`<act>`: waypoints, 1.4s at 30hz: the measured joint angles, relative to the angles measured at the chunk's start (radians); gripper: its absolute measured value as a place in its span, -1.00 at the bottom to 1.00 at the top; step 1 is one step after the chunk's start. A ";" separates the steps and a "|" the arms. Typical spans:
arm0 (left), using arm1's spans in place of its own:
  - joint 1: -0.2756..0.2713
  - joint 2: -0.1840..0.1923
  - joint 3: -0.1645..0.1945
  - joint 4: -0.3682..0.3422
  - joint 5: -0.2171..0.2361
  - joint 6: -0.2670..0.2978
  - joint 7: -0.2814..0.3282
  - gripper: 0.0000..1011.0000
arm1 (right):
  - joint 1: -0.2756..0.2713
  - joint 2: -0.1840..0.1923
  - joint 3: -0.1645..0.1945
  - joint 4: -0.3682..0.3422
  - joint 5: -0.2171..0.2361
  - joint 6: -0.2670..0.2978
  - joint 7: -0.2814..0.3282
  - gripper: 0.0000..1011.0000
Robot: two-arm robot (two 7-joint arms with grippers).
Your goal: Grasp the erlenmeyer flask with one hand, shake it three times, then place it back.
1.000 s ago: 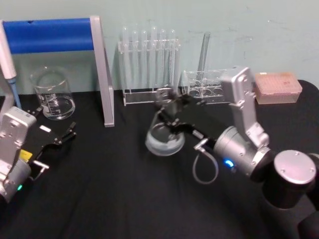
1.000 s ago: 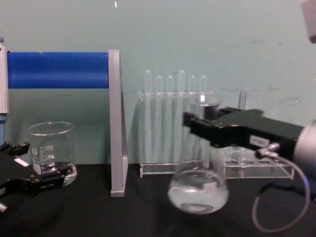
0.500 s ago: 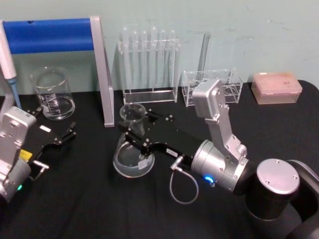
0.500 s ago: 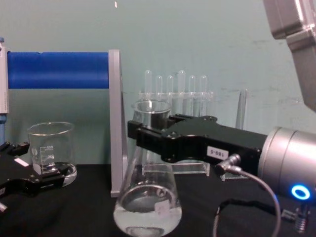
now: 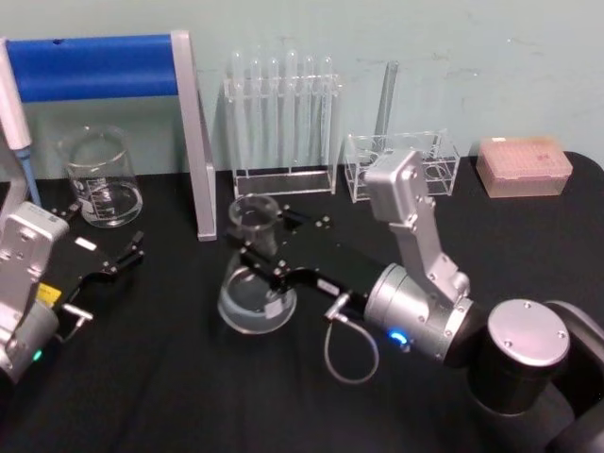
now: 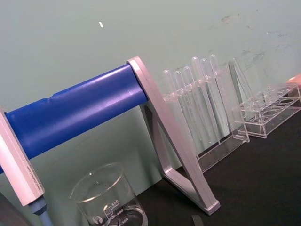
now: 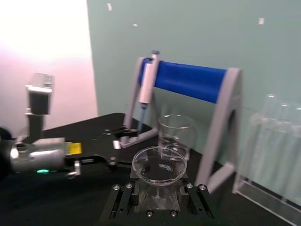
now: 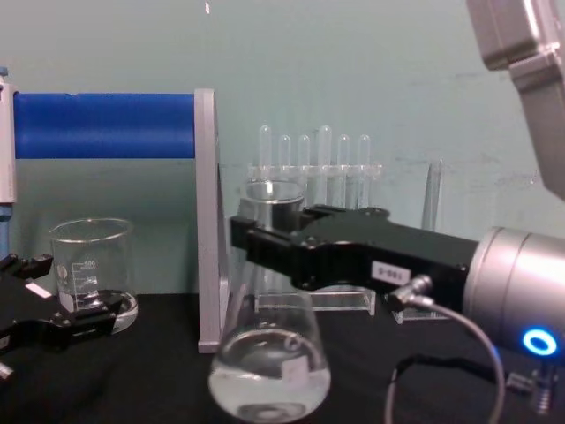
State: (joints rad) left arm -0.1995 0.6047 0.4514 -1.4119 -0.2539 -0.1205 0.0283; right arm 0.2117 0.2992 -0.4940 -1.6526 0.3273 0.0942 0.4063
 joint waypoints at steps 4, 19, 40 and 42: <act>0.000 0.000 0.000 0.000 0.000 0.000 0.000 0.98 | 0.004 0.010 0.029 0.011 0.000 -0.008 -0.026 -0.11; 0.000 0.000 0.000 0.000 0.000 0.000 0.000 0.98 | 0.013 0.019 0.154 0.058 -0.013 -0.026 -0.119 -0.11; 0.000 0.000 0.000 0.000 0.000 0.000 0.000 0.98 | -0.006 0.011 0.309 0.087 -0.041 -0.035 -0.183 -0.11; 0.000 0.000 0.000 0.000 0.000 0.000 0.000 0.98 | -0.009 0.009 0.315 0.087 -0.044 -0.035 -0.183 -0.11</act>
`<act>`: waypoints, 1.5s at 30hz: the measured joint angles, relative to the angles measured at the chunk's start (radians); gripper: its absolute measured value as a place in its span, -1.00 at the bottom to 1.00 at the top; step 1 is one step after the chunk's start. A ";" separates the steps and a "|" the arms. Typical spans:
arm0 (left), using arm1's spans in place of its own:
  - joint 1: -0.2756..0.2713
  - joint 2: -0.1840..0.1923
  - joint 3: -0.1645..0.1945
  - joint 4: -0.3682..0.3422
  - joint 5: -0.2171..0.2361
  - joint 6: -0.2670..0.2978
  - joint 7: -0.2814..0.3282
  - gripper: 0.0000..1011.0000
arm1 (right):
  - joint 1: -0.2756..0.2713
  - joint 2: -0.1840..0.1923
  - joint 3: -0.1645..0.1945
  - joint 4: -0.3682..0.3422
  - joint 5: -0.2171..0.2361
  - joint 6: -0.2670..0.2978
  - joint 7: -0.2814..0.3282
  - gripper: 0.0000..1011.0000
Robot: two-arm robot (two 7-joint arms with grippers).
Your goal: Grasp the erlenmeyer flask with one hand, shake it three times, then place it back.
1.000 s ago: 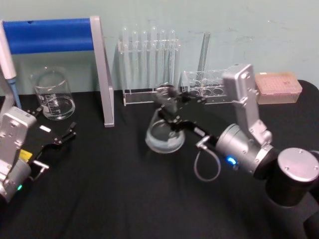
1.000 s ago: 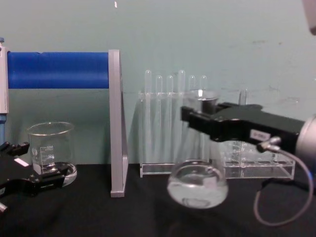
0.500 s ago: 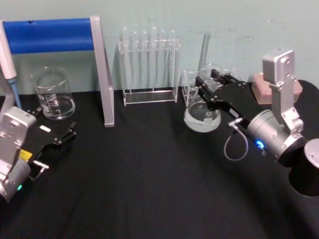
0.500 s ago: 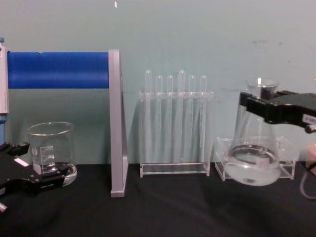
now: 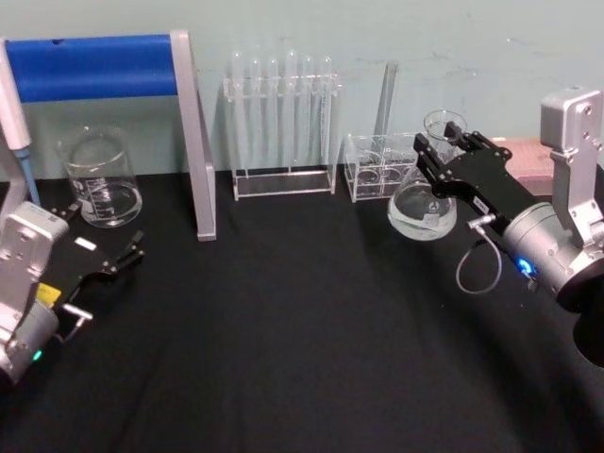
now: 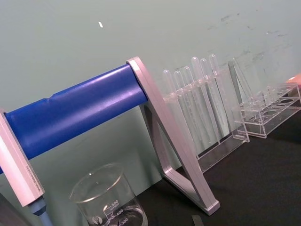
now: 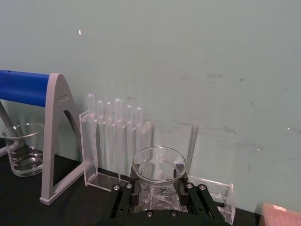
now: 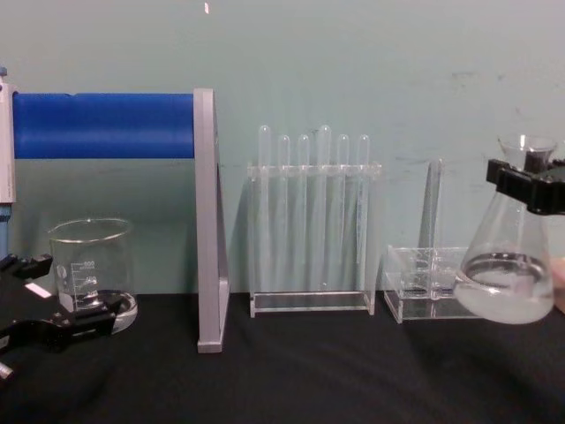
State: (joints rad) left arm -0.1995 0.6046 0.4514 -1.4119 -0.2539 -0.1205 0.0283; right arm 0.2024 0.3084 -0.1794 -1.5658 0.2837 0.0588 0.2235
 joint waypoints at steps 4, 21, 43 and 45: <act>0.000 0.000 0.000 0.000 0.000 0.000 0.000 0.98 | -0.002 -0.006 -0.001 0.000 -0.004 0.003 0.006 -0.11; 0.000 0.000 0.000 0.000 0.000 0.000 0.000 0.98 | 0.005 -0.042 -0.127 -0.028 0.009 0.023 0.107 -0.11; 0.000 0.000 0.000 0.000 0.000 0.000 0.000 0.98 | 0.003 -0.029 -0.310 -0.084 0.049 0.040 0.196 -0.11; 0.000 0.000 0.000 0.000 0.000 0.000 0.000 0.98 | 0.003 -0.025 -0.318 -0.087 0.052 0.040 0.198 -0.11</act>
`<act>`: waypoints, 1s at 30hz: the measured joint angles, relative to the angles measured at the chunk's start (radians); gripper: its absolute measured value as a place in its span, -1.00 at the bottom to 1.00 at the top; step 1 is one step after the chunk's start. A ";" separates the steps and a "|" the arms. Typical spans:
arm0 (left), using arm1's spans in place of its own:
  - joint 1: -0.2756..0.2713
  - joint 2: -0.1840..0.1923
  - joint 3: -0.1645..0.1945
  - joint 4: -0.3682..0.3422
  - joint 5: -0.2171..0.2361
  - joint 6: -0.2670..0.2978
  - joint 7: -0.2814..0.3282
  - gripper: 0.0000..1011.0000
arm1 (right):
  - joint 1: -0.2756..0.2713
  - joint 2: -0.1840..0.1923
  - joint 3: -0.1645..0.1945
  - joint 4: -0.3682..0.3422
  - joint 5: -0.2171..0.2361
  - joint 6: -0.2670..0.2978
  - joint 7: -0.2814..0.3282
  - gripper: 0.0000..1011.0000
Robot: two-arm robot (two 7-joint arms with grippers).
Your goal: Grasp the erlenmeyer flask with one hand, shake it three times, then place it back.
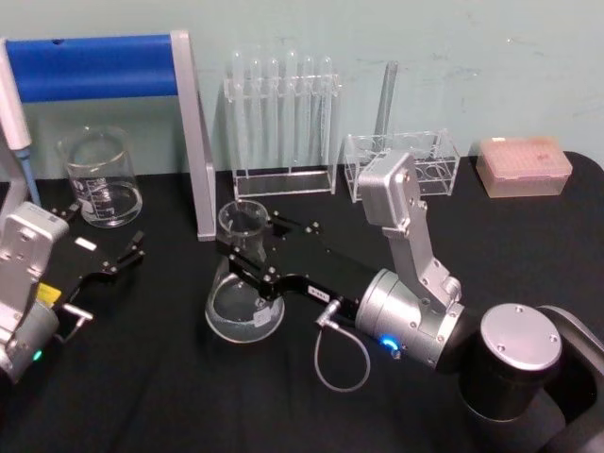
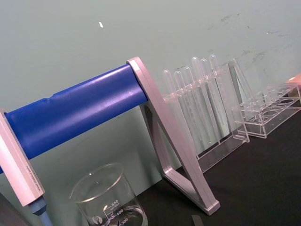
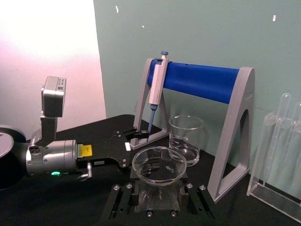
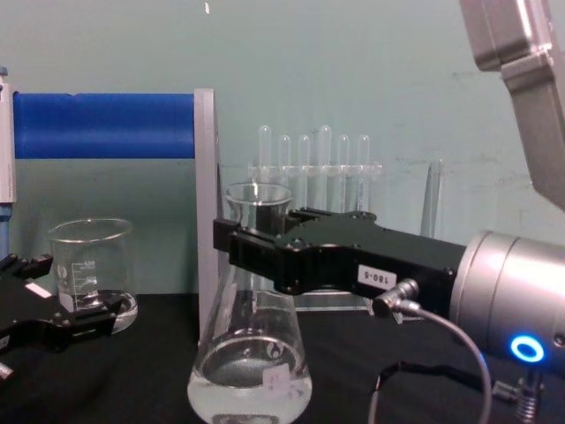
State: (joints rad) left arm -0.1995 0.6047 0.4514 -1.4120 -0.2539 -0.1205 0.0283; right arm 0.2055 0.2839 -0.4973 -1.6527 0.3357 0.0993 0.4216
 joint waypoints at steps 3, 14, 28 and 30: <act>0.000 0.000 0.000 0.000 0.000 0.000 0.000 0.98 | 0.002 0.004 -0.003 -0.001 0.003 -0.001 -0.002 -0.11; 0.000 0.000 0.000 0.000 0.000 0.000 0.000 0.98 | 0.015 0.017 0.045 0.026 0.005 -0.013 -0.056 -0.11; 0.000 0.000 0.000 0.000 0.000 0.000 0.000 0.98 | 0.017 0.036 0.169 0.063 -0.010 -0.031 -0.143 -0.11; 0.000 0.000 0.000 0.000 0.000 0.000 0.000 0.98 | 0.016 0.037 0.191 0.068 -0.015 -0.032 -0.156 -0.11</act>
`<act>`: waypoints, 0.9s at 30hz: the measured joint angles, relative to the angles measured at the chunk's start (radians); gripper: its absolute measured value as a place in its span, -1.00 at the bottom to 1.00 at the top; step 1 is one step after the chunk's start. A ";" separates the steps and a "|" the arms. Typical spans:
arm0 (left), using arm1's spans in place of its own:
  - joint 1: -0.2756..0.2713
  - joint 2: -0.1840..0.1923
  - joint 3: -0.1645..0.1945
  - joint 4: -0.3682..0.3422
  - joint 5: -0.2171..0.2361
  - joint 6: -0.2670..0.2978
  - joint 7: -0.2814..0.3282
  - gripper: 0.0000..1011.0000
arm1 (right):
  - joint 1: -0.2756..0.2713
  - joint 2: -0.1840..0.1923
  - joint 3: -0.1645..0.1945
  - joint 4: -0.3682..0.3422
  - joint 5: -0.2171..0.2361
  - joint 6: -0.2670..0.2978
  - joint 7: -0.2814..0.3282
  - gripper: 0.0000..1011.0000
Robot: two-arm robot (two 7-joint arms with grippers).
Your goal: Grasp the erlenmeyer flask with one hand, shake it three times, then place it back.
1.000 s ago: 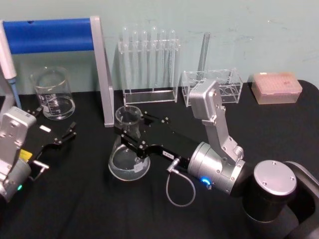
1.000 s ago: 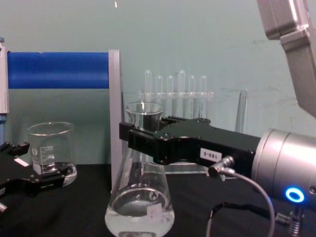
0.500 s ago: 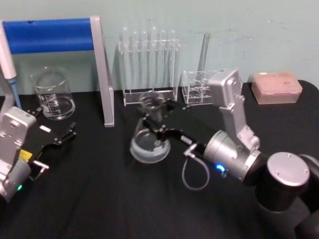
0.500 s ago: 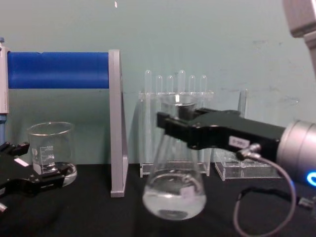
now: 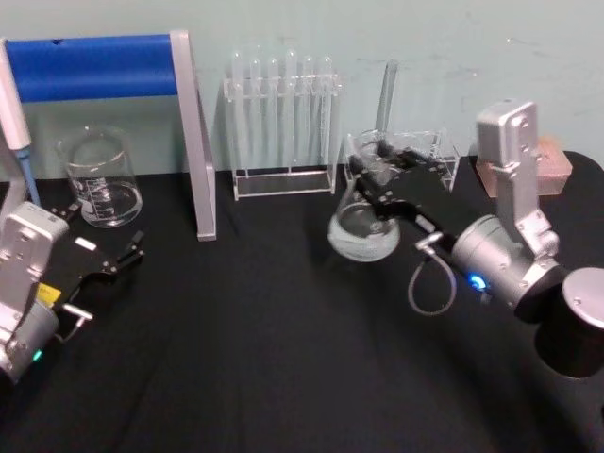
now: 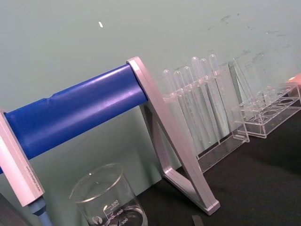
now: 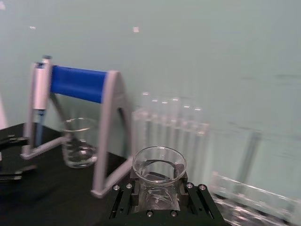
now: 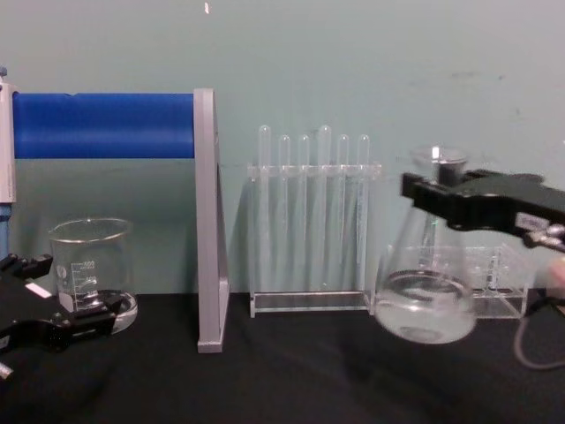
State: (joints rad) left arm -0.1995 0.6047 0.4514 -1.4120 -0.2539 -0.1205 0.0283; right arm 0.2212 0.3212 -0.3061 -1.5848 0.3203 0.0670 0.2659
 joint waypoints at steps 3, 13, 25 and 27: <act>0.000 0.000 0.000 0.000 0.000 0.000 0.000 0.98 | -0.003 0.002 0.028 0.007 -0.006 -0.001 -0.016 -0.11; 0.000 0.000 0.000 0.000 0.000 0.000 0.000 0.98 | -0.011 -0.001 0.097 0.025 -0.024 -0.004 -0.044 -0.11; 0.000 0.000 0.000 0.000 0.000 0.000 0.000 0.98 | -0.021 -0.017 0.122 0.027 -0.040 -0.001 -0.035 -0.11; 0.000 0.000 0.000 0.000 0.000 0.000 0.000 0.98 | -0.022 -0.020 0.119 0.024 -0.042 0.001 -0.029 -0.11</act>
State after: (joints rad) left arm -0.1995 0.6046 0.4514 -1.4120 -0.2539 -0.1205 0.0283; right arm 0.1988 0.3010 -0.1872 -1.5607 0.2785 0.0676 0.2368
